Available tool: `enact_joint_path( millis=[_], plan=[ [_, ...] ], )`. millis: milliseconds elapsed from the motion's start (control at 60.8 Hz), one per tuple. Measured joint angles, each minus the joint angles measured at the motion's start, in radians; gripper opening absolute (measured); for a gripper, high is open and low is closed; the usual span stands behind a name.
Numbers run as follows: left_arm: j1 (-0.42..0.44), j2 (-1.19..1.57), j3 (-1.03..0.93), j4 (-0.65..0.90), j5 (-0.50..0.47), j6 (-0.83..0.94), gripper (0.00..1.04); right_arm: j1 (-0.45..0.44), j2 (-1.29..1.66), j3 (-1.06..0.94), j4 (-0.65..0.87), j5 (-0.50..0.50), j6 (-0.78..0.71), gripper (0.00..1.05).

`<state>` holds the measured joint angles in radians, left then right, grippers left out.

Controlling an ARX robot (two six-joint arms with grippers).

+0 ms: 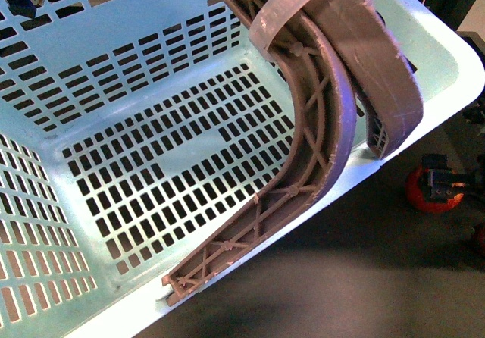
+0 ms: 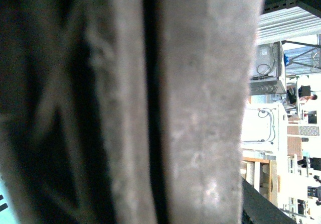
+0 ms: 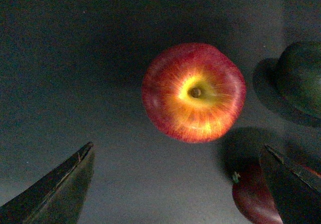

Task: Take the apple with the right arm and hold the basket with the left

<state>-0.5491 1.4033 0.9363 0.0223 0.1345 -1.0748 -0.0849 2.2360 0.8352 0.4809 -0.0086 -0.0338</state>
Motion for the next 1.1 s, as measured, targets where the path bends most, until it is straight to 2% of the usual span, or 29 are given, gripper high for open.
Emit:
enact_joint_path(
  millis=[1003, 1101],
  plan=[
    [0.0, 0.0, 0.0, 0.0, 0.0, 0.0, 0.3, -0.01, 0.246, 0.328, -0.171, 0.051, 0.052, 0.96],
    [0.0, 0.0, 0.0, 0.0, 0.0, 0.0, 0.3, -0.007, 0.253, 0.328, -0.174, 0.053, 0.056, 0.87]
  ],
)
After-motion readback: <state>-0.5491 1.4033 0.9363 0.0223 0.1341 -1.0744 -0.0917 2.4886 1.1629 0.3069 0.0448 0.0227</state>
